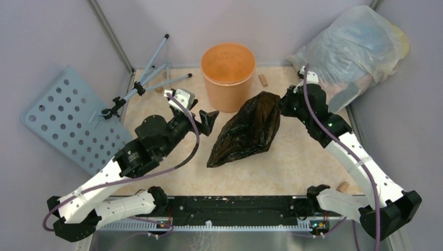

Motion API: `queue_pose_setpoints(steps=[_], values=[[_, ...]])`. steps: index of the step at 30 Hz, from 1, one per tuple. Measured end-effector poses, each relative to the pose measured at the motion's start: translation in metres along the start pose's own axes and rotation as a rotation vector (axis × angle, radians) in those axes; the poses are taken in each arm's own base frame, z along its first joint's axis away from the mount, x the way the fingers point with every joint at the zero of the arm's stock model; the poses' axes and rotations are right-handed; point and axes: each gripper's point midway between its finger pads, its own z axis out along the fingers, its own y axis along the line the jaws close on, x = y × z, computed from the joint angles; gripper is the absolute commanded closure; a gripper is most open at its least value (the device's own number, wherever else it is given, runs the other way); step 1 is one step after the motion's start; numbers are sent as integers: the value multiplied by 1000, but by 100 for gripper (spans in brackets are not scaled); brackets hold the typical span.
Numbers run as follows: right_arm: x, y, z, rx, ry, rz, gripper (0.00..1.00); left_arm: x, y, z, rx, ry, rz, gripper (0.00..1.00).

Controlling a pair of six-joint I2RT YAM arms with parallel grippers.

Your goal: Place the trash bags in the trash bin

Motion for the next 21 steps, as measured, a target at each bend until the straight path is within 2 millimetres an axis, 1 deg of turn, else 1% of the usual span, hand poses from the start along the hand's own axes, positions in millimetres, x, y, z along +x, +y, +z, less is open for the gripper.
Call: queue_pose_setpoints(steps=[2, 5, 6, 7, 9, 12, 16, 17, 18, 19, 20, 21], values=[[1, 1, 0, -2, 7, -2, 100, -2, -13, 5, 62, -7, 5, 47], [0, 2, 2, -4, 13, -7, 100, 4, -37, 16, 173, 19, 14, 88], [0, 2, 3, -4, 17, -10, 100, 7, -46, 20, 212, 30, 19, 99], [1, 3, 3, -4, 21, -12, 100, 10, -54, 24, 245, 42, 16, 100], [2, 4, 4, -5, 31, -15, 100, 26, -74, 33, 332, 90, 22, 100], [3, 7, 4, -9, 43, -21, 100, 50, -103, 39, 467, 158, 0, 100], [3, 21, -1, -31, 52, -40, 100, 75, -128, 38, 587, 198, -59, 99], [2, 26, -2, -37, 54, -48, 100, 82, -132, 38, 607, 208, -70, 90], [0, 32, -4, -39, 54, -58, 100, 88, -136, 37, 623, 218, -79, 75], [-2, 39, -5, -42, 51, -65, 100, 94, -139, 36, 632, 230, -86, 56], [-4, 44, -6, -37, 51, -76, 100, 98, -141, 35, 638, 232, -84, 41], [-6, 50, -6, -30, 49, -88, 100, 100, -143, 35, 634, 234, -84, 30]])
